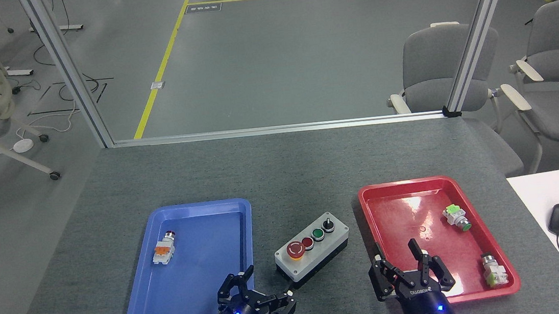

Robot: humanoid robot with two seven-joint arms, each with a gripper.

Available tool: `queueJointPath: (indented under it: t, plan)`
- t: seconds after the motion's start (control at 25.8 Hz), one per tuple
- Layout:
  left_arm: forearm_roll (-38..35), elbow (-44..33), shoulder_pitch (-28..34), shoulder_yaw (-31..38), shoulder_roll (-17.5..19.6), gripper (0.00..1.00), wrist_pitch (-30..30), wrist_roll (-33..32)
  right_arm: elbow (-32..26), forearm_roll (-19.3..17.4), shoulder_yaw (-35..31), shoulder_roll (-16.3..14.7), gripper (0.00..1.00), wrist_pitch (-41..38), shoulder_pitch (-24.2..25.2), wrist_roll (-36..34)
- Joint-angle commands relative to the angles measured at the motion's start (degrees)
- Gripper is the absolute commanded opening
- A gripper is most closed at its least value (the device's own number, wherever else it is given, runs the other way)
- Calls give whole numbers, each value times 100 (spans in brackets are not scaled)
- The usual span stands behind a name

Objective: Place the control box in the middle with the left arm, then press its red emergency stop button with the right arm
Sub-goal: 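Withdraw the left gripper and move the right gripper toward the box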

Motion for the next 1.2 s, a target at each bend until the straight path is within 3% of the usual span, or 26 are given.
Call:
queueJointPath:
  t: [0.0, 0.16, 0.35, 0.62, 0.93, 1.16]
  plan:
    - [-6, -589, 386, 699, 455, 99, -516, -15, 0, 156, 153, 44, 43, -14, -1, 68]
    - [-6, -1336, 861, 1850, 806, 99, -1193, -15, 0, 244, 232, 70, 24, -41, -18, 165]
    - [-15, -1899, 1195, 3661, 824, 99, -1887, 3, 176, 447, 593, 114, 0, 109, -308, 200]
    - [-6, -1899, 1204, 5076, 771, 99, -1931, 91, 474, 473, 1182, 299, 0, 513, -730, 429]
    - [-156, -1820, 1327, 5094, 701, 98, -1843, 249, 1432, 473, 1858, 562, 0, 865, -1451, 464]
    - [-1123, -1837, 1467, 4883, 464, 98, -1808, 319, 1933, 482, 1999, 668, 0, 865, -1662, 490]
